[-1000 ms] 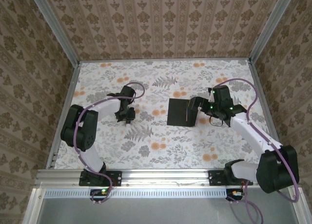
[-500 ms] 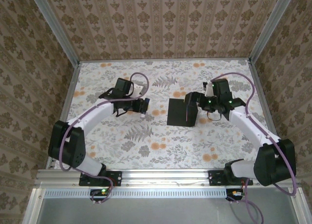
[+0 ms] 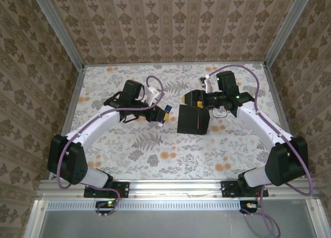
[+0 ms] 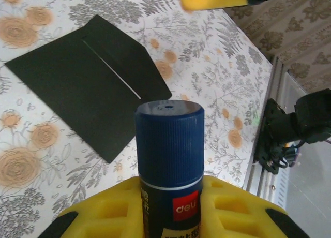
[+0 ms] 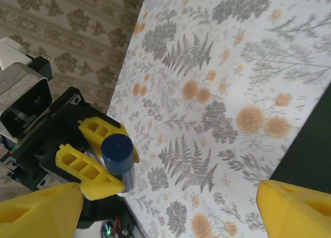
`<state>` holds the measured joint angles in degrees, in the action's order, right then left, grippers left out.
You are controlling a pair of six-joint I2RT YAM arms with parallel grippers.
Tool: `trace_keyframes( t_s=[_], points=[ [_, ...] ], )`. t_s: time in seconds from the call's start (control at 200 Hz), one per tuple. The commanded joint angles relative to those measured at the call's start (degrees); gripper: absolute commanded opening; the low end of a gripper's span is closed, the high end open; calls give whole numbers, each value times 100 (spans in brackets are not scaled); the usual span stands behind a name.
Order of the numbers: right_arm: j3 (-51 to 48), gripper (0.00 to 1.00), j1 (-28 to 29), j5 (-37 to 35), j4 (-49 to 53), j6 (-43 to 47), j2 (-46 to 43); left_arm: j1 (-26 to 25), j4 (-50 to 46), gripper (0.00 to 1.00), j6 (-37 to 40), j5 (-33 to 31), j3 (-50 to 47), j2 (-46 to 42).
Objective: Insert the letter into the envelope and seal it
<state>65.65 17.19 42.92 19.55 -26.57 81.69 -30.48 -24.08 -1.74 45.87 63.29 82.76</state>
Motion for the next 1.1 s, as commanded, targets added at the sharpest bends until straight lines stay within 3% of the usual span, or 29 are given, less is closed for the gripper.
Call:
trace_keyframes(
  t_s=[0.0,0.59,1.095],
  points=[
    [226,87,192,340,154,176,179,-55,-45,0,200,339,256,-115],
    [458,81,719,452,-179,57,556,-125,-107,0,205,489,400,21],
    [540,55,795,543,-538,-141,734,-160,-80,0,165,528,412,91]
  ],
)
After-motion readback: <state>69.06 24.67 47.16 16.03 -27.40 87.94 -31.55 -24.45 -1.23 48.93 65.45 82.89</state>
